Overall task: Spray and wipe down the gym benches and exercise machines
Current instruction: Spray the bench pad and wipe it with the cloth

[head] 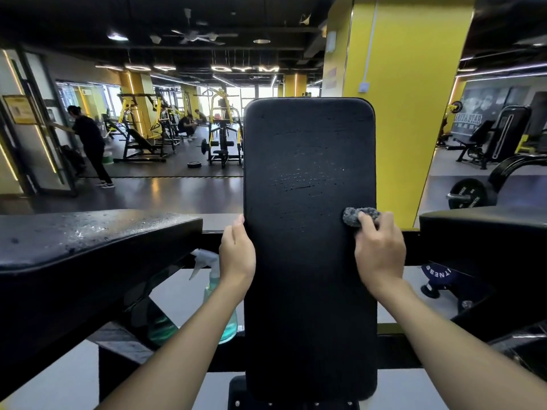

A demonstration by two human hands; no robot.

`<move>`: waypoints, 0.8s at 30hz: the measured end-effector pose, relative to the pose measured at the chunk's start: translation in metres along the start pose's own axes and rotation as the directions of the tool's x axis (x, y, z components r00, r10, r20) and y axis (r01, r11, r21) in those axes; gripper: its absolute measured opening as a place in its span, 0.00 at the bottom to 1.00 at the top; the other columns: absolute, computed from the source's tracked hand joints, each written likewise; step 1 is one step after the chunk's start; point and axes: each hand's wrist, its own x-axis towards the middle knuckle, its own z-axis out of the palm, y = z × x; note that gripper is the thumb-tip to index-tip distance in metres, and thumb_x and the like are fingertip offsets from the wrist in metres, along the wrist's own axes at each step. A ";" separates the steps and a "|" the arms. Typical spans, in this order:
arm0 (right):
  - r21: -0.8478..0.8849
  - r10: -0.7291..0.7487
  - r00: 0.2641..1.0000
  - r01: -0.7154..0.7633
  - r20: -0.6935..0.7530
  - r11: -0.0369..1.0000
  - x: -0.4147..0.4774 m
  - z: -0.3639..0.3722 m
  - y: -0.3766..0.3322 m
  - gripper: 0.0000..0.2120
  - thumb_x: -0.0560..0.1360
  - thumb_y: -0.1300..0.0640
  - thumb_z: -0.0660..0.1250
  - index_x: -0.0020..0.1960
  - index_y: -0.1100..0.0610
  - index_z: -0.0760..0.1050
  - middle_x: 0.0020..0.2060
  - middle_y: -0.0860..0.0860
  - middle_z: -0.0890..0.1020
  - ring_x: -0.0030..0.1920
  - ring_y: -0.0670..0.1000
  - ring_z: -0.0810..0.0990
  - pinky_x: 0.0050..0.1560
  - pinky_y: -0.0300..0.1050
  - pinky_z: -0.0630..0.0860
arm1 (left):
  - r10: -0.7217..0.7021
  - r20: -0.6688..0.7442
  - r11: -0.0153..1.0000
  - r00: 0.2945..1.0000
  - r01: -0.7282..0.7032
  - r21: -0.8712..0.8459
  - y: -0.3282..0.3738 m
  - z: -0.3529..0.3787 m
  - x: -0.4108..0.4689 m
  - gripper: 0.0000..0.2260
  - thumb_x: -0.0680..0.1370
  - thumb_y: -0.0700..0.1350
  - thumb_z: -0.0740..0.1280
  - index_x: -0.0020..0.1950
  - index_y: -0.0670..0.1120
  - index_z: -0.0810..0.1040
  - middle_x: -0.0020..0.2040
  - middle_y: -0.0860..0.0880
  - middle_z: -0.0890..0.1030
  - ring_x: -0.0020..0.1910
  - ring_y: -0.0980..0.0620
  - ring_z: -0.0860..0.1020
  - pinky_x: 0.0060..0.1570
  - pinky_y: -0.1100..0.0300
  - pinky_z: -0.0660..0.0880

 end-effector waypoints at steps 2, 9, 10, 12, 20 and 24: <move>0.038 0.150 0.988 -0.149 -0.023 0.988 -0.003 0.006 -0.018 0.16 0.68 0.74 0.69 0.54 0.65 0.80 0.41 0.62 0.73 0.32 0.60 0.73 0.31 0.51 0.73 | 0.001 0.020 1.000 1.000 -0.001 0.003 -0.004 -0.003 -0.003 0.25 0.82 0.53 0.48 0.75 0.46 0.71 0.72 0.52 0.74 0.73 0.54 0.69 0.76 0.51 0.63; 0.126 0.052 0.999 -0.051 -0.005 0.991 -0.028 0.021 -0.105 0.12 0.72 0.69 0.66 0.54 0.62 0.81 0.39 0.59 0.74 0.33 0.58 0.72 0.32 0.50 0.72 | -0.119 0.078 0.993 0.990 0.120 -0.010 -0.031 -0.019 -0.013 0.31 0.74 0.58 0.50 0.73 0.48 0.73 0.71 0.52 0.76 0.72 0.55 0.71 0.76 0.51 0.63; 0.129 0.017 1.000 -0.016 -0.005 0.991 -0.031 0.023 -0.118 0.12 0.73 0.69 0.65 0.54 0.62 0.81 0.39 0.58 0.74 0.33 0.58 0.72 0.32 0.50 0.71 | -0.121 0.082 0.992 0.989 0.122 -0.012 -0.033 -0.020 -0.015 0.30 0.76 0.57 0.51 0.73 0.48 0.74 0.70 0.52 0.76 0.72 0.55 0.71 0.76 0.51 0.63; 0.144 -0.074 0.997 0.070 0.024 0.987 -0.041 0.026 -0.142 0.12 0.72 0.68 0.65 0.53 0.61 0.81 0.40 0.58 0.76 0.34 0.57 0.73 0.33 0.50 0.71 | -0.131 0.081 0.991 0.988 0.132 -0.011 -0.034 -0.021 -0.018 0.25 0.80 0.54 0.52 0.72 0.48 0.75 0.70 0.51 0.76 0.71 0.54 0.71 0.75 0.50 0.64; 0.101 -0.455 0.887 0.447 0.080 0.889 -0.048 0.006 -0.078 0.11 0.72 0.70 0.64 0.51 0.60 0.81 0.40 0.58 0.75 0.35 0.58 0.72 0.35 0.50 0.68 | -0.124 0.022 0.992 0.992 0.124 -0.036 -0.039 -0.017 -0.028 0.22 0.84 0.49 0.50 0.74 0.47 0.72 0.72 0.51 0.74 0.72 0.54 0.70 0.76 0.50 0.63; 0.037 -0.140 0.986 0.137 0.093 0.990 -0.060 -0.009 -0.005 0.16 0.68 0.73 0.71 0.54 0.63 0.81 0.39 0.59 0.73 0.34 0.59 0.71 0.32 0.50 0.71 | -0.123 0.024 0.991 0.992 0.124 -0.058 -0.051 -0.018 -0.031 0.21 0.85 0.48 0.50 0.75 0.47 0.71 0.73 0.51 0.73 0.72 0.53 0.69 0.76 0.51 0.62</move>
